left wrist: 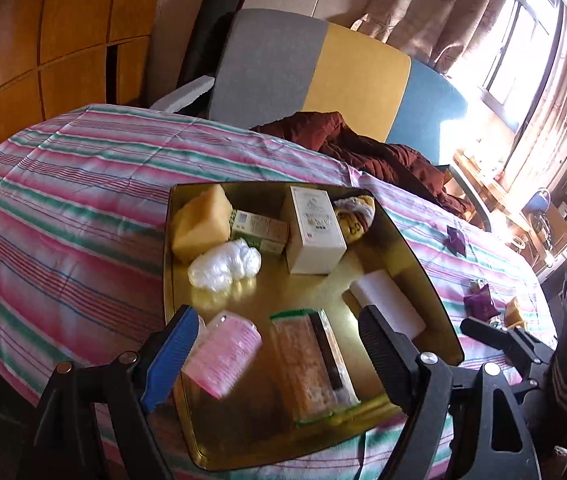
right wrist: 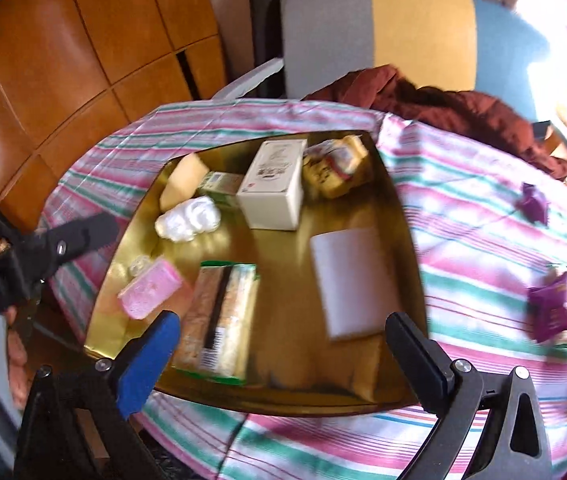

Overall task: Organize objects
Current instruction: 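Carry the sponge and cracker packet into the gold tray and open both grippers, then withdraw both grippers from the tray toward the remaining items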

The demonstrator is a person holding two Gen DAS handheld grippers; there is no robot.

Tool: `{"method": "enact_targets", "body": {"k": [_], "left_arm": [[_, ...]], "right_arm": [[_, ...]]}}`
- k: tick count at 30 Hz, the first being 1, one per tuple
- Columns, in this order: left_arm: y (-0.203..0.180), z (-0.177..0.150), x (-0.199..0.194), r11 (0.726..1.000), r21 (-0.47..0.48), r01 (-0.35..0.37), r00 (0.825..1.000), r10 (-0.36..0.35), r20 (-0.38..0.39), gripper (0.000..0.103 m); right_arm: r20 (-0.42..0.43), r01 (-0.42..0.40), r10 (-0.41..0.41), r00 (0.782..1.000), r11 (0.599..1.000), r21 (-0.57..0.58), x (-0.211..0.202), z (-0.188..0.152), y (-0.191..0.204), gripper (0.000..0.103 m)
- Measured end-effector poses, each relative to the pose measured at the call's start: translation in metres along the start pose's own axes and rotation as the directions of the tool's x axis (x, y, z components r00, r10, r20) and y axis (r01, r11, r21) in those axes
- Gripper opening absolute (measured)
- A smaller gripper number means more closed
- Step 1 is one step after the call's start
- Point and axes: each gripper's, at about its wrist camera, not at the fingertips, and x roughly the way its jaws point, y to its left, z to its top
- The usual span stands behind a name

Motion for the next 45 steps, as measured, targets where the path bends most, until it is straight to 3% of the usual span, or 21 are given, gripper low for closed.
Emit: {"method": "enact_targets", "body": {"k": [10, 26, 39, 45], "left_arm": [[-0.033, -0.016, -0.012, 0.992, 0.121, -0.032, 0.999, 0.029, 0.032, 0.083], [-0.099, -0.027, -0.006, 0.961, 0.259, 0.094, 0.996, -0.091, -0.021, 0.083], [-0.158, -0.037, 0.014, 0.910, 0.372, 0.183, 0.982, -0.154, -0.105, 0.083], [-0.180, -0.042, 0.021, 0.888, 0.399, 0.227, 0.972, -0.185, -0.143, 0.083]], "right_arm": [[0.048, 0.083, -0.085, 0.995, 0.996, 0.043, -0.016, -0.012, -0.026, 0.103], [0.099, 0.242, -0.253, 0.963, 0.964, 0.109, -0.049, -0.026, -0.085, 0.103], [0.071, 0.408, -0.431, 0.900, 0.888, 0.213, -0.086, -0.036, -0.180, 0.103], [0.069, 0.462, -0.510, 0.857, 0.822, 0.334, -0.120, -0.038, -0.238, 0.103]]}}
